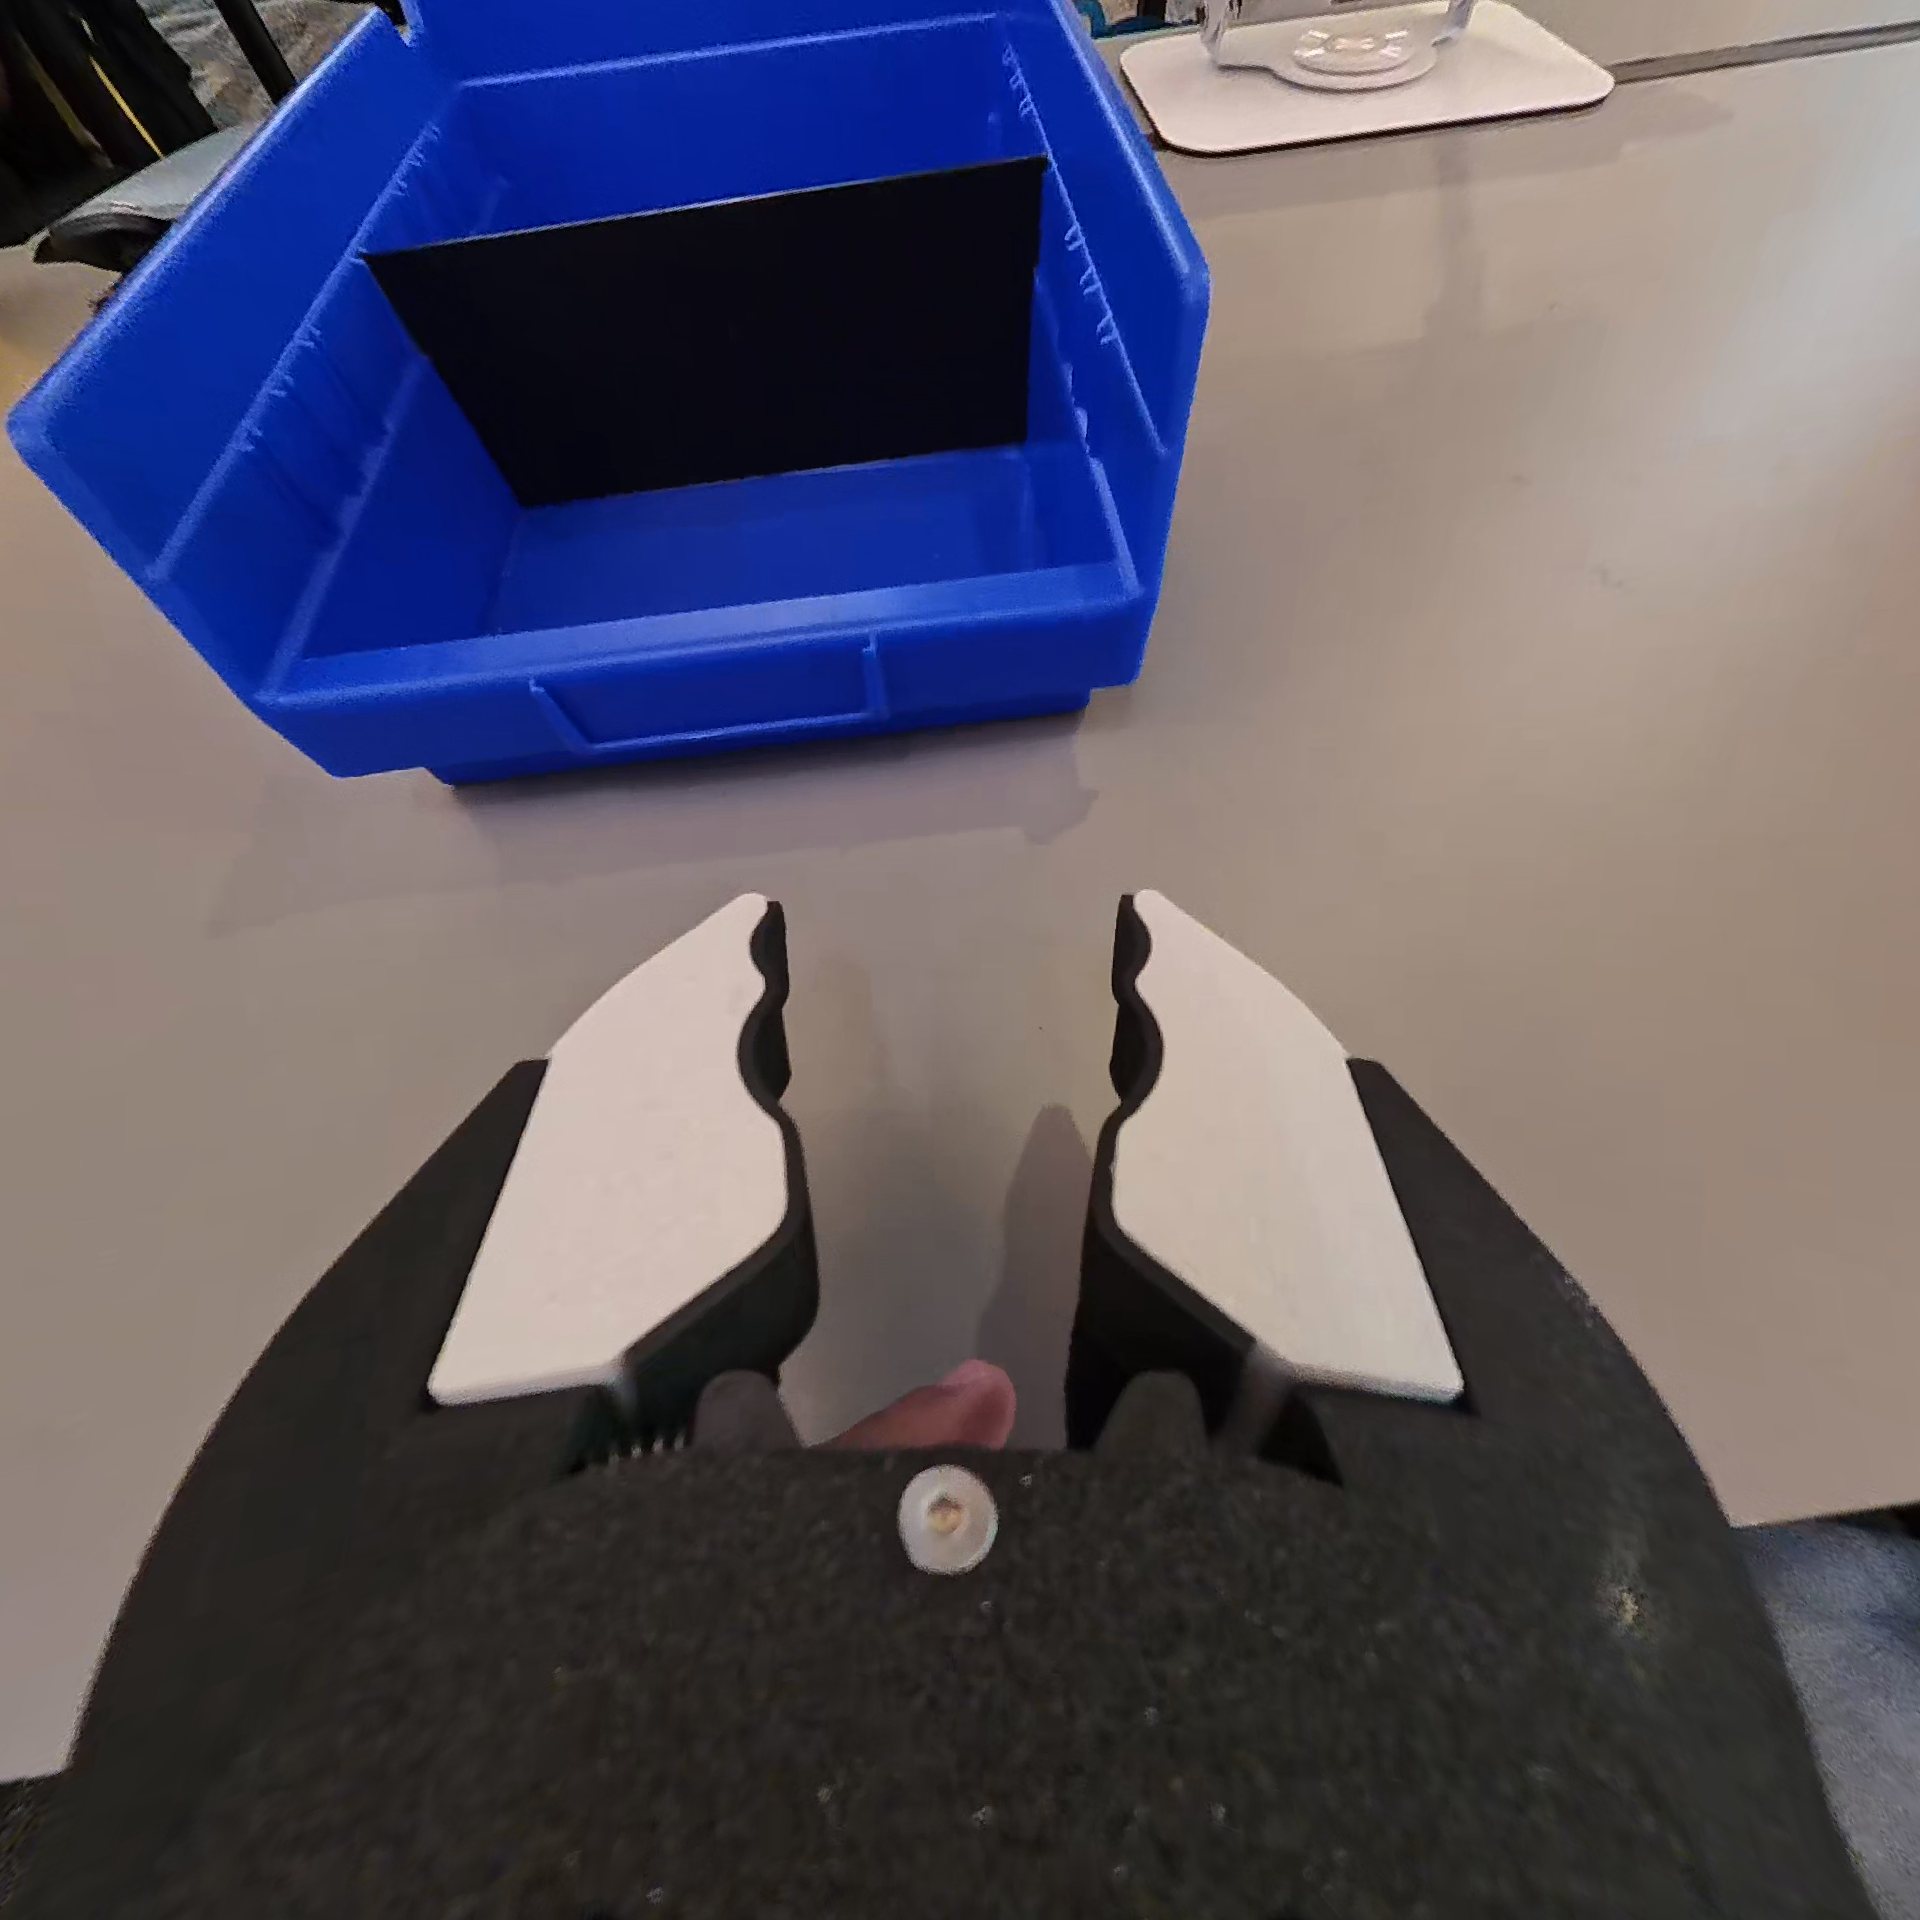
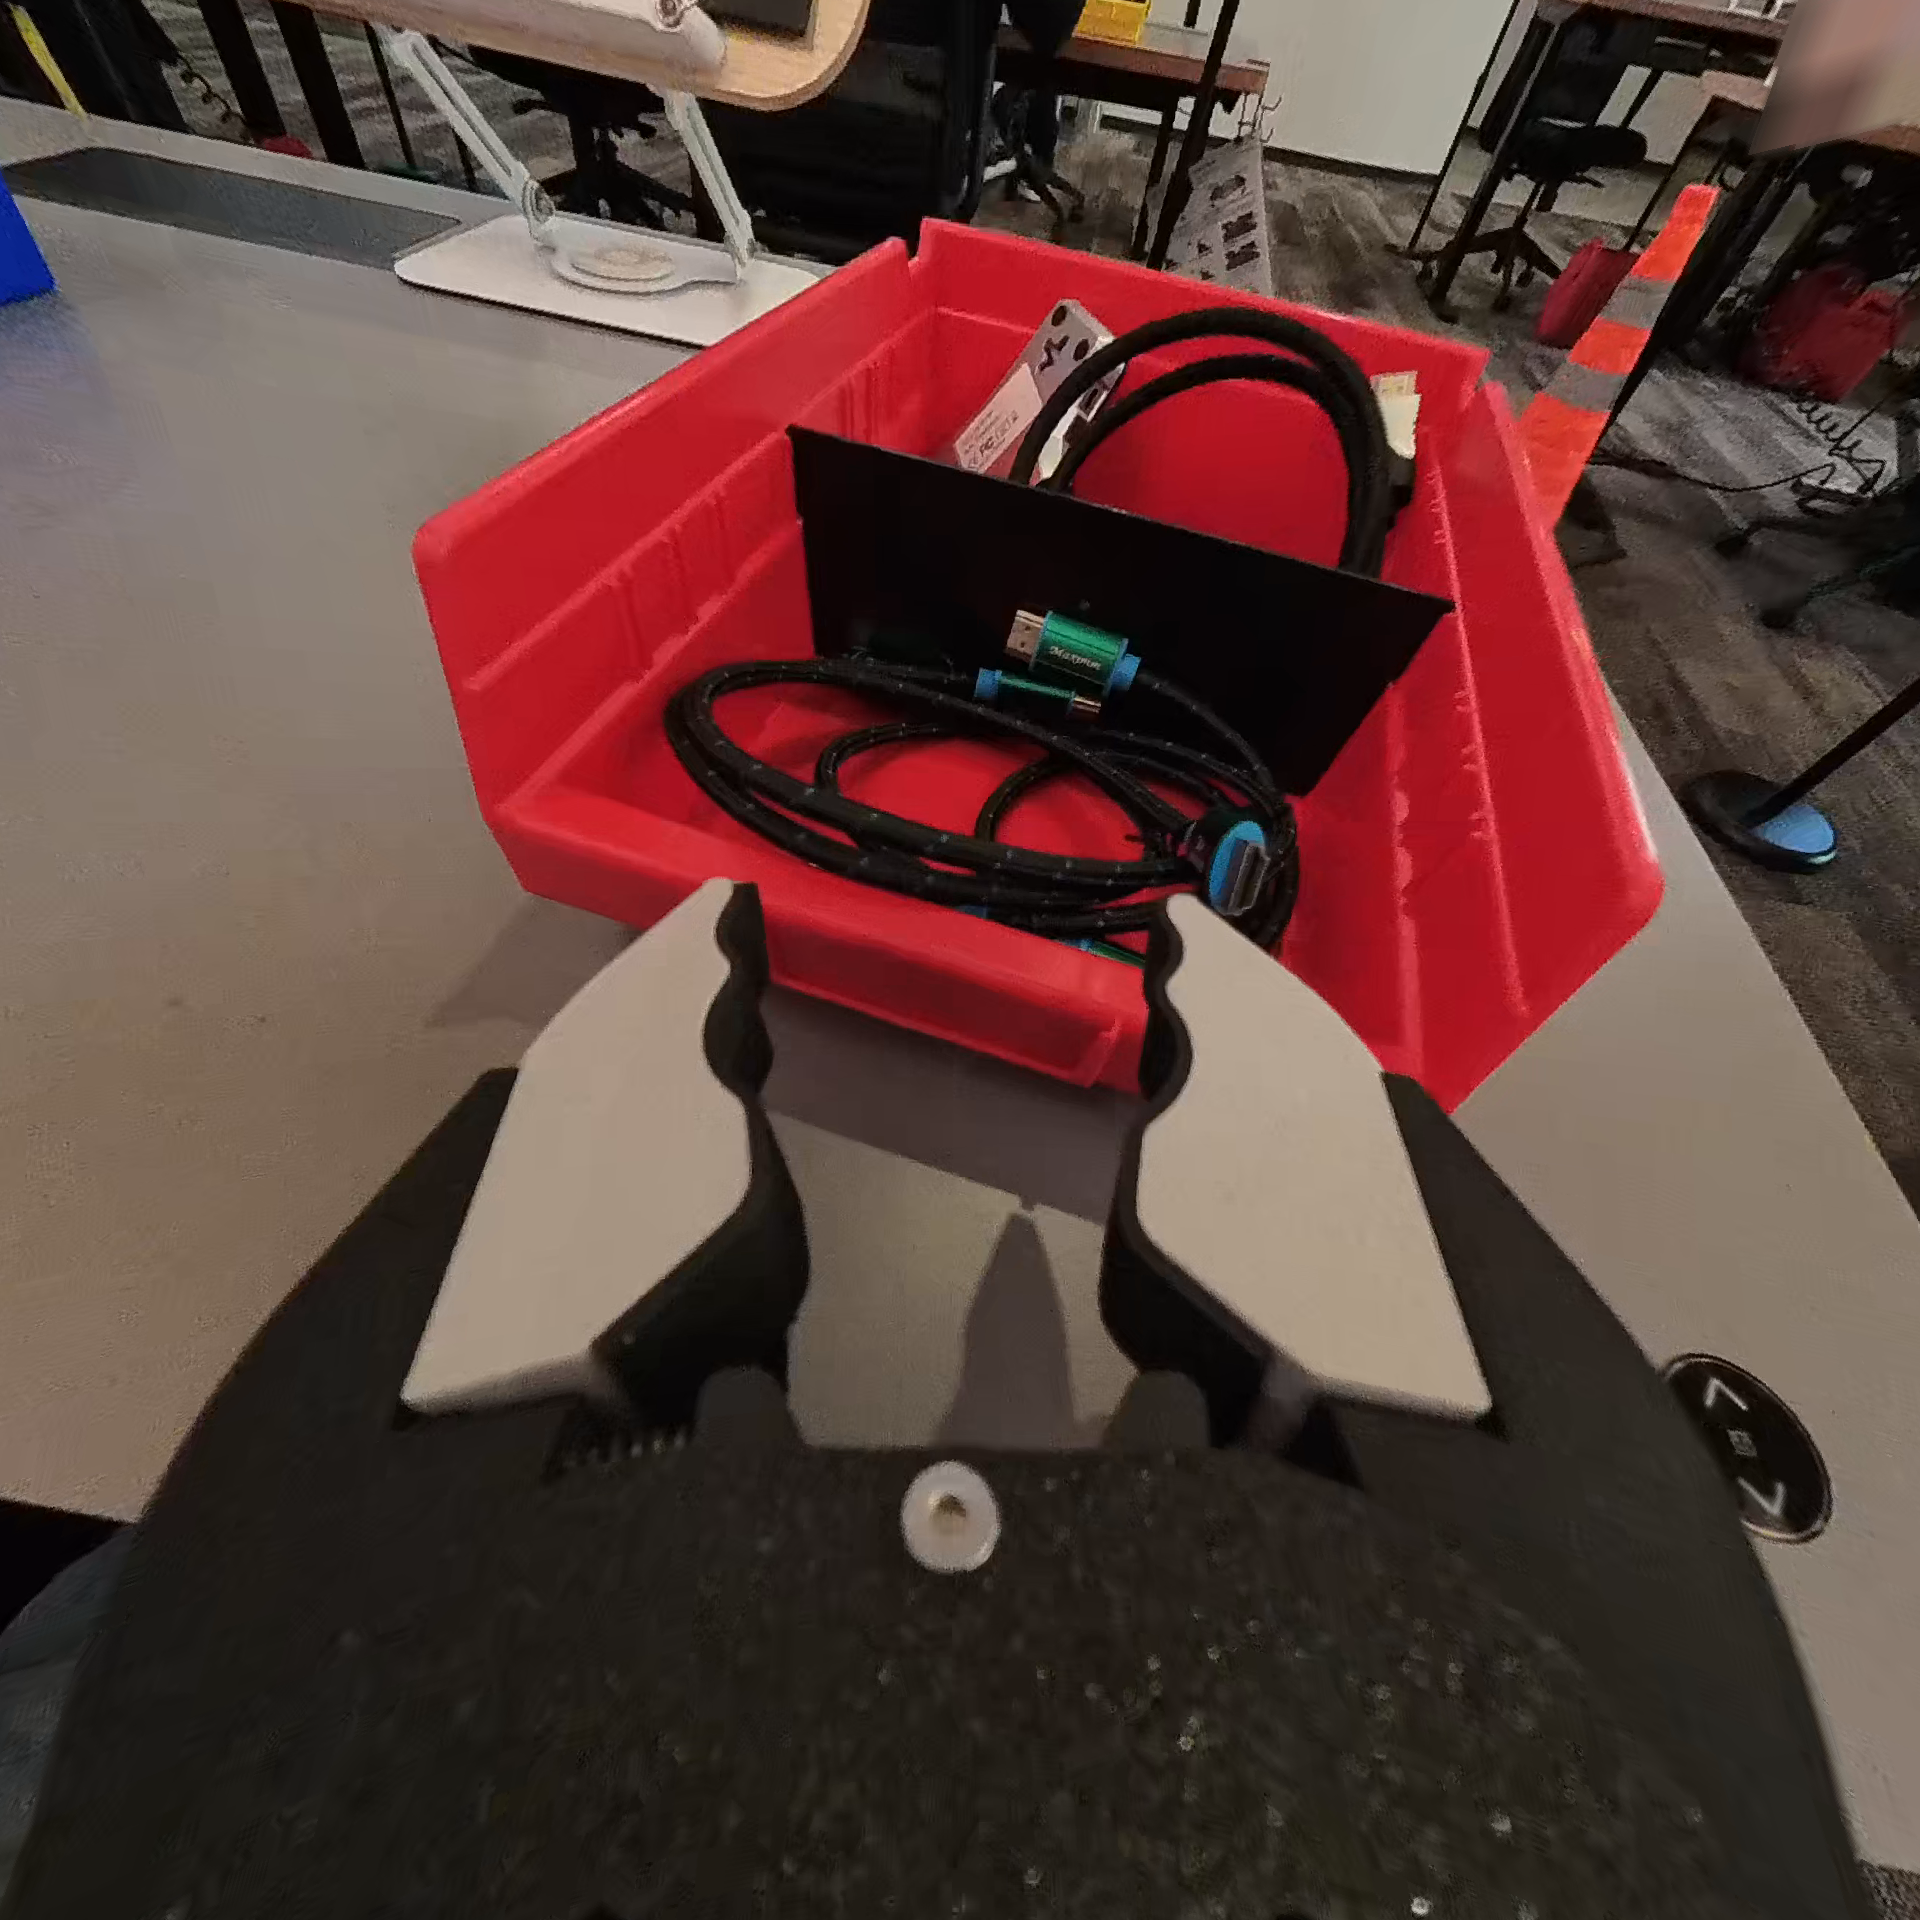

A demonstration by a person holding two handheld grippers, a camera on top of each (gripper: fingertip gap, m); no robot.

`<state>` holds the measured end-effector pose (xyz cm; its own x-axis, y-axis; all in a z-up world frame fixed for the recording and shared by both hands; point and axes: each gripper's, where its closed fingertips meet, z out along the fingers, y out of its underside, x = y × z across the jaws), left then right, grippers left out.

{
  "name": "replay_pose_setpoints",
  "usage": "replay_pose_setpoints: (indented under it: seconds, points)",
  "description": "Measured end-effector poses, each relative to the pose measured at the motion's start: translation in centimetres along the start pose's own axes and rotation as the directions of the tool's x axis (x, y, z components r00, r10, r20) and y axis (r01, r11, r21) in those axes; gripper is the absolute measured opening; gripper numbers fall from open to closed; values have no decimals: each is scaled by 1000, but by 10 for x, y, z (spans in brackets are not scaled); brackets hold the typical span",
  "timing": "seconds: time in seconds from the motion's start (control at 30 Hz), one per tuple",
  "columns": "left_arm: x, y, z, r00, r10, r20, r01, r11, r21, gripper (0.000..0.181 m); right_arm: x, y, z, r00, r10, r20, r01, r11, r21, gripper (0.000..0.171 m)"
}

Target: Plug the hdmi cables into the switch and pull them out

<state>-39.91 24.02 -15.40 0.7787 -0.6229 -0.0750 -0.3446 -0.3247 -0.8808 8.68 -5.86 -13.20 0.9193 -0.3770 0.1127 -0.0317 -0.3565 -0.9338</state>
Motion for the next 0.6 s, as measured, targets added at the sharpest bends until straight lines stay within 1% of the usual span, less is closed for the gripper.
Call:
replay_pose_setpoints:
  seconds: [0.17,0.27,0.33,0.4,0.47,0.53,0.6]
  points:
    - [-3,4,2,1000,0,-7,0,1000,-14,59,3,1,4,1000,-24,-18,24,1000,-18,72]
    - [-8,6,2,1000,-5,-5,4,1000,-20,59,-1,3,5,1000,-25,-5,25,999,-25,73]
    - [-12,7,1,1000,-24,-6,24,1000,-15,55,-1,3,6,999,-36,-13,36,999,-28,73]
    - [-11,7,2,999,-48,-25,47,999,-19,55,-4,-2,5,998,-65,-24,65,998,-15,74]
    - [-7,6,3,997,-59,-49,58,998,-20,56,-25,-14,8,995,-95,22,94,995,25,73]
    - [-1,6,4,996,-60,-70,58,998,-27,57,-61,-22,20,982,-149,120,144,989,43,76]
    - [6,5,5,995,-50,-90,47,998,-33,57,-89,-23,36,960,-220,171,224,975,-1,79]
